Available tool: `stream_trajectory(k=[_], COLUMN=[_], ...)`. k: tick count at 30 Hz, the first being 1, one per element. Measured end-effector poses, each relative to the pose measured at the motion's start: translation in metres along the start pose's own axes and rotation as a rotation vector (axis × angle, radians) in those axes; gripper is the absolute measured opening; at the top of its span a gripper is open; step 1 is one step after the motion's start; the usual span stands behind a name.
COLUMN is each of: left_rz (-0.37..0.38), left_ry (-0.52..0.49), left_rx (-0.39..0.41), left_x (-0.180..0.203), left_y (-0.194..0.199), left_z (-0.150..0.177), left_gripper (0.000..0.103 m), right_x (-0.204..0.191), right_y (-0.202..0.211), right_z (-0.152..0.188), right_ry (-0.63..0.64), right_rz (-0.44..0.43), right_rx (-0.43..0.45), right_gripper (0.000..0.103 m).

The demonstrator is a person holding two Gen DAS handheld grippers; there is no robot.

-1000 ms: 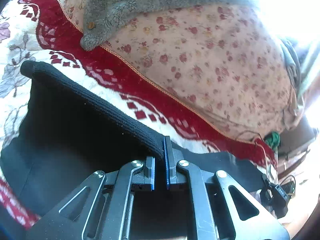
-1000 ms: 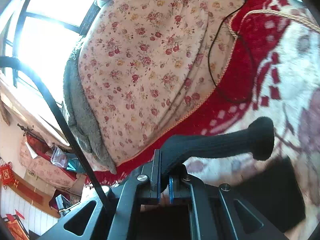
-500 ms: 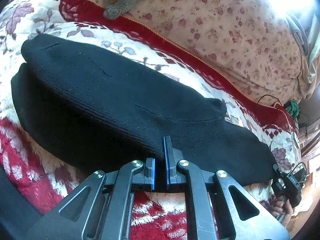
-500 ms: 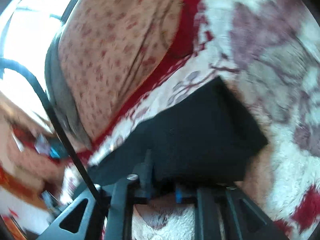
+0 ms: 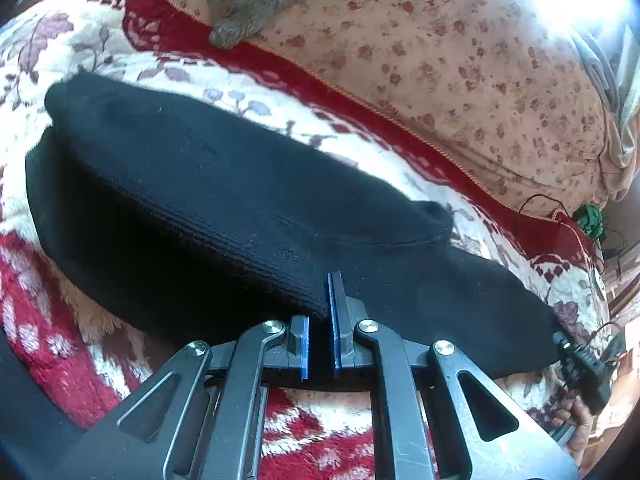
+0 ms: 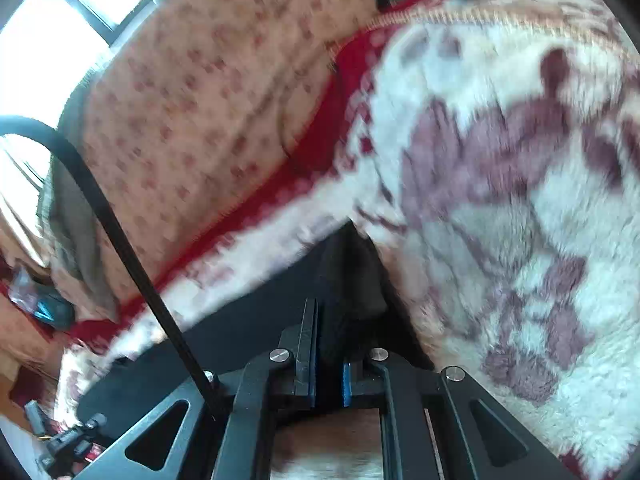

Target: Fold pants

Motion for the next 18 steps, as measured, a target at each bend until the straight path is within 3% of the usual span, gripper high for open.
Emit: stream_trajectory(k=[2,6,8,11,14,18], left_rz=[0.021,0.061,0.067,0.057,0.05,0.015], left_ry=[0.013,0.01,-0.003,-0.022,-0.008,0.038], left_rx=[-0.009,-0.027,-0.017,0.025,0.043,0.069], left_x=[-0.003,-0.001,0.001,-0.001,-0.014,-0.046], left_y=[0.002,0.014,0.025,0.041,0.055,0.071], left_z=[0.0,-0.007,-0.013,-0.021,-0.028,-0.041], left_gripper=[0.008,0.01,0.013,0.013,0.013,0.013], right_x=[0.004,0.006,-0.006,-0.04,-0.095,-0.182], right_y=[0.0,0.022,0.037,0.056,0.058,0.039], right_z=[0.005,0.003,0.0,-0.003,0.001,0.02], right_ry=[-0.027,-0.057,-0.024,0.078,0.182,0.343], right_rz=[-0.01,0.038,0.01,-0.019,-0.163,-0.356], right_rx=[0.0,-0.009,0.018,0.061,0.056,0.004], right_gripper=[0.008,0.019,0.02,0.032,0.041,0.042])
Point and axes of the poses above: each gripper's, at about its wrist camera, not at the fingertips, and y roughly against the way its jaws point, x to its right, z to its underside, the point moved 7 cm from there along -y, roughly the way its jaws point, and after that the axes turned 14 degrees about y, right-handed, at the moved point
